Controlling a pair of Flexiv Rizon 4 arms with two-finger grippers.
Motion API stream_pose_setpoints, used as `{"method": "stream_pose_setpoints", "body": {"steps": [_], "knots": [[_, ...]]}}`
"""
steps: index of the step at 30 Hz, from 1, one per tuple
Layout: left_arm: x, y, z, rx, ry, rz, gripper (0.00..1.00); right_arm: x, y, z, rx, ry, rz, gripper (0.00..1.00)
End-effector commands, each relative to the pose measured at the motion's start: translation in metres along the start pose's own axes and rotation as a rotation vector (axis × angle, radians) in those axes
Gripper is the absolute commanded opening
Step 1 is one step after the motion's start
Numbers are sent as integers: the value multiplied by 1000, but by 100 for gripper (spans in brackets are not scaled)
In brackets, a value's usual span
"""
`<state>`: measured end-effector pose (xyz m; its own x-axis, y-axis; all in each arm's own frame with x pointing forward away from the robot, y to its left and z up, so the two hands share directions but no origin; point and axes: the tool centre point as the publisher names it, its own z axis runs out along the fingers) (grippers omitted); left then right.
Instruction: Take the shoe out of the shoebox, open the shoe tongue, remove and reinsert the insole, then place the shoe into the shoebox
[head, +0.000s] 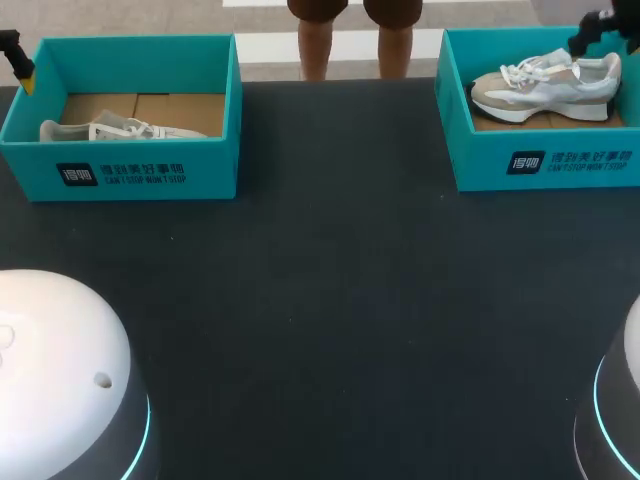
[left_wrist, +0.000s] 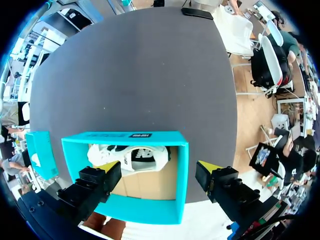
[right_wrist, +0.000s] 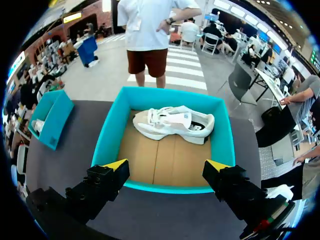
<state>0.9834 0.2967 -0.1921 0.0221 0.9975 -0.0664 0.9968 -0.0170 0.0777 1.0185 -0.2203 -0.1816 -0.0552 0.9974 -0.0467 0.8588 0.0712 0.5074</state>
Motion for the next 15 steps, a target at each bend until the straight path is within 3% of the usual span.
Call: {"method": "stream_pose_setpoints", "body": {"steps": [1, 10, 15], "knots": [[0, -1, 0, -1, 2, 1, 100, -14, 42, 36, 130, -60, 179, 100], [0, -1, 0, -1, 2, 1, 100, -60, 84, 78, 198, -163, 242, 100], [0, -1, 0, -1, 2, 1, 100, -84, 85, 108, 272, -165, 251, 100]]}}
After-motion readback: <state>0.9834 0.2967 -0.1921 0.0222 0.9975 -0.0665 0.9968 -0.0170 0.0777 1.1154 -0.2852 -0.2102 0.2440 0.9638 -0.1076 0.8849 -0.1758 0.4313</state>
